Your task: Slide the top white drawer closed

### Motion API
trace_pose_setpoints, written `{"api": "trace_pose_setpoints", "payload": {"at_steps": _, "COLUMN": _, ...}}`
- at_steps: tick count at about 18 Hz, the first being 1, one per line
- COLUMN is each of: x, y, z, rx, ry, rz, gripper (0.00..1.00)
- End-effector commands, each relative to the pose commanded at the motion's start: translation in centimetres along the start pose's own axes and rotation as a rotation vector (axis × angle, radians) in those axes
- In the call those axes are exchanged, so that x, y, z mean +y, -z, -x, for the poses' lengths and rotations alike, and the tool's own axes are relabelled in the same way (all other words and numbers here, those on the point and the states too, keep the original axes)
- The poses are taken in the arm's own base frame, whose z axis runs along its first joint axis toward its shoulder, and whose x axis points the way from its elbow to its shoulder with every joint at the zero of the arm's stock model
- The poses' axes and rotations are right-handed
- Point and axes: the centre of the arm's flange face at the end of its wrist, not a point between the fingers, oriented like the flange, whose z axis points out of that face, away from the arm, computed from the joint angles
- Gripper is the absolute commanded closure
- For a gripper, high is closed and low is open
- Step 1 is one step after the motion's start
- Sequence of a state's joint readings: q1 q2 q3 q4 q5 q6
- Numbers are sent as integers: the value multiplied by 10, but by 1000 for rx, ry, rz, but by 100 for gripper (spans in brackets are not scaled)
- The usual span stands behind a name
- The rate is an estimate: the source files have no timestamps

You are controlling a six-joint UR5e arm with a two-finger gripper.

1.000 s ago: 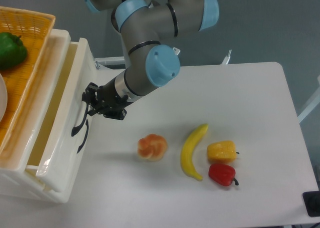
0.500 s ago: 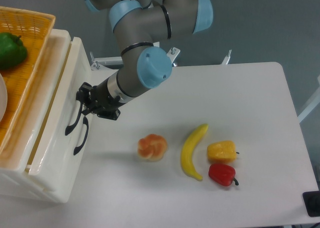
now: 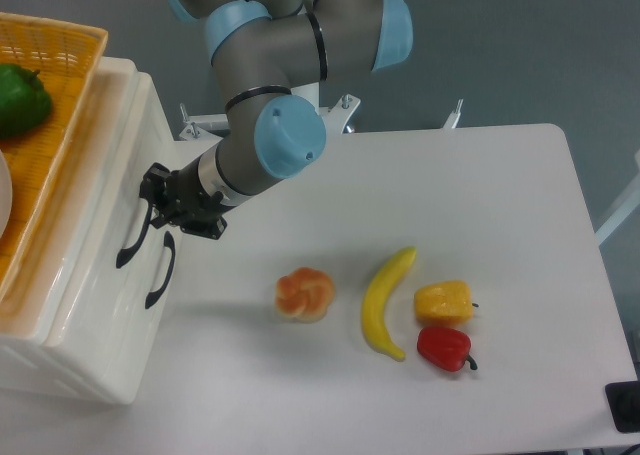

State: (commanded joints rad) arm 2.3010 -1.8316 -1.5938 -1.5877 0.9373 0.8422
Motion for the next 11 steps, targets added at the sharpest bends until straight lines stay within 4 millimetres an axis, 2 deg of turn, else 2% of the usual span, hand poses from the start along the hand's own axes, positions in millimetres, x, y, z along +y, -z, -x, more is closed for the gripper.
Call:
{"api": "trace_pose_setpoints", "payload": {"at_steps": 1, "x": 0, "y": 1, "z": 0, "rx": -2, "ry": -5, "rz": 0, "gripper": 100}}
{"api": "trace_pose_setpoints", "payload": {"at_steps": 2, "x": -1, "y": 1, "z": 1, "rx": -3, "ry": -13, "rz": -1, "gripper": 96}}
{"api": "trace_pose_setpoints", "payload": {"at_steps": 3, "x": -1, "y": 6, "z": 2, "rx": -11, "ry": -16, "rz": -8, "gripper": 89}}
{"api": "trace_pose_setpoints", "payload": {"at_steps": 4, "x": -1, "y": 11, "z": 5, "rx": -18, "ry": -14, "rz": -15, "gripper": 76}}
{"api": "trace_pose_setpoints", "payload": {"at_steps": 5, "x": 2, "y": 18, "z": 11, "rx": -29, "ry": -11, "rz": -27, "gripper": 68}}
{"api": "trace_pose_setpoints", "payload": {"at_steps": 9, "x": 11, "y": 49, "z": 42, "rx": -93, "ry": 1, "rz": -96, "gripper": 52}}
{"api": "trace_pose_setpoints", "payload": {"at_steps": 10, "x": 17, "y": 61, "z": 54, "rx": -113, "ry": 13, "rz": -121, "gripper": 38}}
{"api": "trace_pose_setpoints", "payload": {"at_steps": 11, "x": 17, "y": 65, "z": 61, "rx": -125, "ry": 14, "rz": -134, "gripper": 29}}
